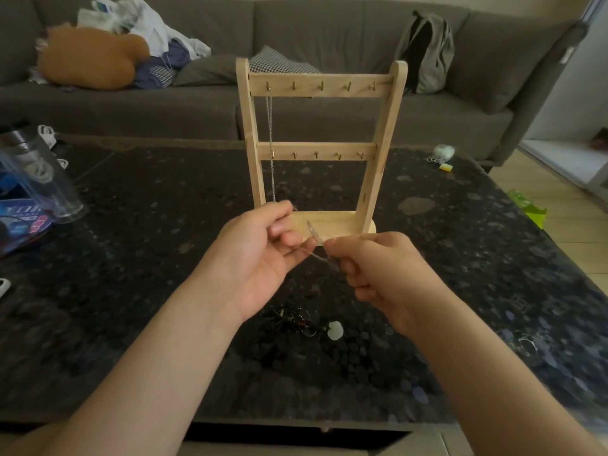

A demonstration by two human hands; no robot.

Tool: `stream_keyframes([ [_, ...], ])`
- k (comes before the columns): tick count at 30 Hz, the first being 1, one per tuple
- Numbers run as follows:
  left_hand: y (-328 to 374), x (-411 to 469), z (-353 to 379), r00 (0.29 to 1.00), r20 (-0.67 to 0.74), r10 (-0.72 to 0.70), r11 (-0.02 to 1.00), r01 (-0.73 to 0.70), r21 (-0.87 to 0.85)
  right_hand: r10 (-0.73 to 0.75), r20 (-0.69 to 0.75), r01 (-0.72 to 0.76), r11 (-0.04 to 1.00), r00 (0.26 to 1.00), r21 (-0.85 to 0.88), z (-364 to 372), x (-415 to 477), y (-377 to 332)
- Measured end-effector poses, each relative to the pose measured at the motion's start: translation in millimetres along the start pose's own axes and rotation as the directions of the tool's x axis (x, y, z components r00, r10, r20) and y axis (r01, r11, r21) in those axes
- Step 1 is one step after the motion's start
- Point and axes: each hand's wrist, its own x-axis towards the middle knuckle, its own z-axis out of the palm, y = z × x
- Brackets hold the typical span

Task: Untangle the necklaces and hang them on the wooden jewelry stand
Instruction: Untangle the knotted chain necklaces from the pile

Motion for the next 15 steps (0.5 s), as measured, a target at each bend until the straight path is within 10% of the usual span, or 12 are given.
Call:
stream_keyframes([
  [8,-3.3,3.7,-6.5,0.957,-0.142,0.252,0.849,-0.147,0.508,-0.007,-0.017,0.01,0.982,1.0,0.191,3.0,1.4,-0.8],
  [15,-6.8,4.2,-6.9,0.938,-0.168,0.305,0.821,-0.169,0.545,-0.083,0.134,-0.033,0.722,0.987,0.692,7.3,-2.8,-5.7],
])
